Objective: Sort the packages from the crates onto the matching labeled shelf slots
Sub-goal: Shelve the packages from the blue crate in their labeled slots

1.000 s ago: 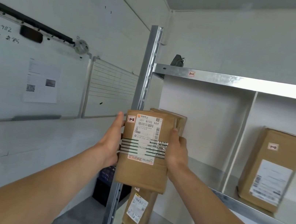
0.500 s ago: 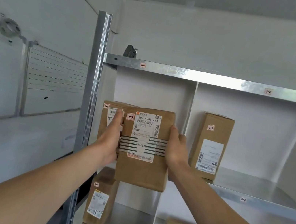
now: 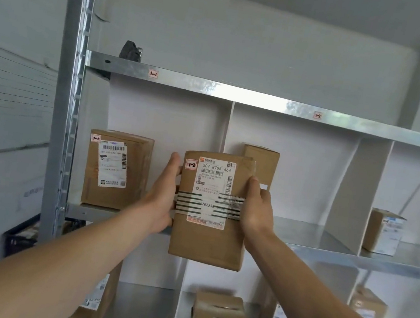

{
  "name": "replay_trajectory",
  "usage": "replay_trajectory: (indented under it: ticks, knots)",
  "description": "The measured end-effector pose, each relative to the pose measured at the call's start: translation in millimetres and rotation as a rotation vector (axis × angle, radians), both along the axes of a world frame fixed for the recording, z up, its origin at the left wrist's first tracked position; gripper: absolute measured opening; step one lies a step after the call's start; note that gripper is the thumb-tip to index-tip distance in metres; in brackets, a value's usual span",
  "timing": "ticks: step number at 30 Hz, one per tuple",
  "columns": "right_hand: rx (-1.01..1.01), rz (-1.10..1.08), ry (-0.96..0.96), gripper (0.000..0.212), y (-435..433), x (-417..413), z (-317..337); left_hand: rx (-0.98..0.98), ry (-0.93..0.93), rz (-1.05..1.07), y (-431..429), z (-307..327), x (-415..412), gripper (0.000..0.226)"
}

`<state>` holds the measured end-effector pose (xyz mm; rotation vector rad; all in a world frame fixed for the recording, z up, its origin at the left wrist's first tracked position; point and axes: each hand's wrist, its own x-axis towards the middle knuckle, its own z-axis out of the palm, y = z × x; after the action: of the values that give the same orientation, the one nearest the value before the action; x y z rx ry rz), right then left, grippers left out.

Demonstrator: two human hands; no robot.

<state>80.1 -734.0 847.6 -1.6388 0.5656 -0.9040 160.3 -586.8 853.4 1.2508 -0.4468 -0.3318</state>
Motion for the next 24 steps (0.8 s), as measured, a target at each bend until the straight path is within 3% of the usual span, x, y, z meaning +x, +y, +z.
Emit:
replay_trajectory:
  ticks: [17, 24]
  knots:
    - [0.020, -0.226, -0.036, 0.052, -92.2, -77.3, -3.8, 0.012, 0.006, -0.307, -108.2, 2.3, -45.8, 0.060]
    - [0.008, -0.283, -0.051, 0.046, -157.6, -99.3, 1.6, 0.026, 0.024, -0.336, -172.4, 7.4, -69.3, 0.053]
